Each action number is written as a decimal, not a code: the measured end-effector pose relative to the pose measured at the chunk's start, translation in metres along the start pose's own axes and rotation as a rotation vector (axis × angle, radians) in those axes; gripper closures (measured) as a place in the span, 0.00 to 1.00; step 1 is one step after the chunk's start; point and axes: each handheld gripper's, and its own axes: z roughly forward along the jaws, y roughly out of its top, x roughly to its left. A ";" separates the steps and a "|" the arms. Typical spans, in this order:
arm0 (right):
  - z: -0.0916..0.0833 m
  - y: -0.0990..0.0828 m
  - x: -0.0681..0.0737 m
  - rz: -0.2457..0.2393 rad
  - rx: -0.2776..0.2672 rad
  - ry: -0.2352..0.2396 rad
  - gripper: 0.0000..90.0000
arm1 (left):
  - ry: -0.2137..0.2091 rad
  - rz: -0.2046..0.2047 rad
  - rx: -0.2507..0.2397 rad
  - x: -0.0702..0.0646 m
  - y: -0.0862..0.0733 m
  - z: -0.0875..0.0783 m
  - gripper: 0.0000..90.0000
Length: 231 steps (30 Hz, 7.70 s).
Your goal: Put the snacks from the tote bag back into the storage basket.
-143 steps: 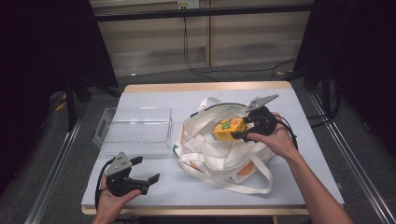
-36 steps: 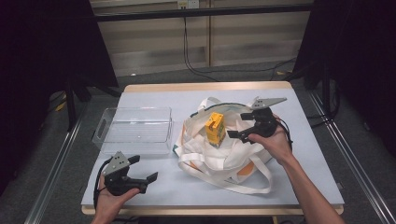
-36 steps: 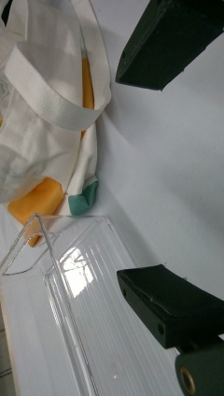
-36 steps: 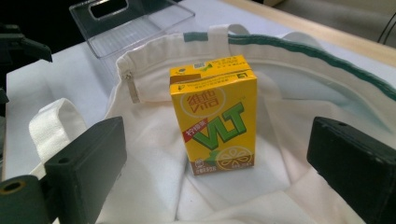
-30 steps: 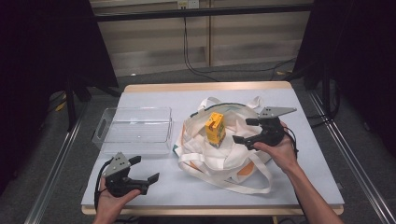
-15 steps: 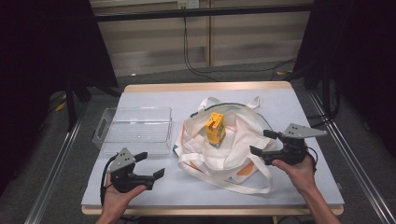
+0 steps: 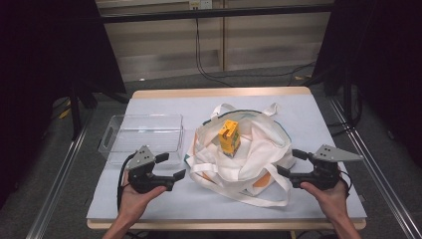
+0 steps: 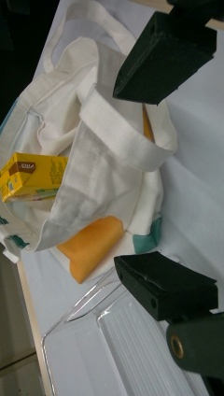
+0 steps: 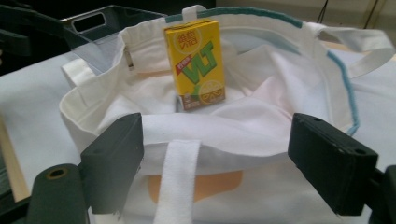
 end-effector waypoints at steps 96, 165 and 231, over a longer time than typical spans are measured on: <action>0.000 -0.021 0.001 -0.002 0.016 0.063 0.20 | 0.044 -0.071 0.289 -0.017 0.097 0.176 0.55; 0.001 -0.024 0.002 0.006 0.026 0.066 0.13 | -0.265 0.134 0.069 0.016 0.148 0.061 0.55; 0.002 -0.025 0.002 0.000 0.032 0.067 0.12 | -0.001 0.110 0.119 0.126 0.128 -0.013 0.55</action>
